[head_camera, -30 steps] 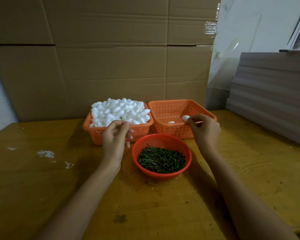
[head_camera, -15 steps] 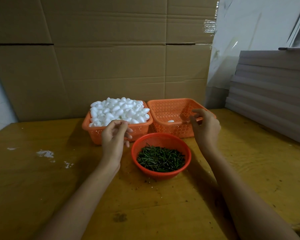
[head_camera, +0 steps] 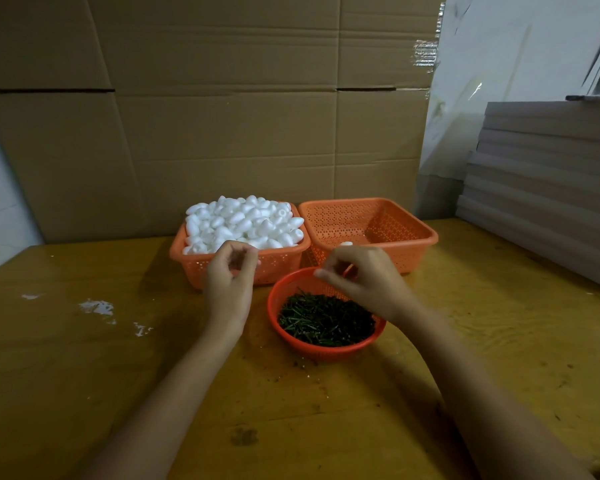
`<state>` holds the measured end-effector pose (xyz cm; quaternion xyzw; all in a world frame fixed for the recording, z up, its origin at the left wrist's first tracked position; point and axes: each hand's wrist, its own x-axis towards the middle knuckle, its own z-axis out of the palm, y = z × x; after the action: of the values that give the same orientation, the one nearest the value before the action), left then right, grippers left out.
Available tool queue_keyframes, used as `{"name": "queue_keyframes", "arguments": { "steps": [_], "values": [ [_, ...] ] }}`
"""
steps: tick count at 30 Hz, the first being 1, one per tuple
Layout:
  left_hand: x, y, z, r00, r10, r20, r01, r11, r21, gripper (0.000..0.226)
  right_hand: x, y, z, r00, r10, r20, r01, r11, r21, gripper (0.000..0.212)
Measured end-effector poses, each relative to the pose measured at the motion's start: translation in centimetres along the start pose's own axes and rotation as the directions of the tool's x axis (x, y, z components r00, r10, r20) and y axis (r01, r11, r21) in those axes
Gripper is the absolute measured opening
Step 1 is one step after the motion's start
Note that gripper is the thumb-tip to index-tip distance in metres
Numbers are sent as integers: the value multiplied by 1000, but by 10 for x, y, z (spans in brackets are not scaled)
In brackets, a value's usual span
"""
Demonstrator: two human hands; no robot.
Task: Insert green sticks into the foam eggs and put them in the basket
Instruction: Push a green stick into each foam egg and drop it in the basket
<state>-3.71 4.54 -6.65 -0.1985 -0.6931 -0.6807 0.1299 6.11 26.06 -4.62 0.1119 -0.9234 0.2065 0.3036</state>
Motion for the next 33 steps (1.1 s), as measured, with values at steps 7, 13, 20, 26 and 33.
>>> {"name": "queue_keyframes", "arguments": {
  "steps": [7,13,20,26,33],
  "values": [
    [10,-7,-20,886,451,108,-360,521,774,27,-2,-8,8,963,-69,259,80,996,-34,29],
    [24,-16,-30,937,256,238,-319,347,882,47,-2,-11,9,938,-26,345,51,997,-62,22],
    [28,-19,-27,950,162,267,-294,178,939,53,-2,-12,8,929,-20,369,48,997,-67,21],
    [33,-16,-27,965,157,212,-248,272,930,49,-2,-13,8,924,-13,382,47,996,-80,21],
    [33,-14,-29,954,209,216,-288,426,858,40,-2,-15,8,923,-12,384,50,995,-90,21]
  ]
}}
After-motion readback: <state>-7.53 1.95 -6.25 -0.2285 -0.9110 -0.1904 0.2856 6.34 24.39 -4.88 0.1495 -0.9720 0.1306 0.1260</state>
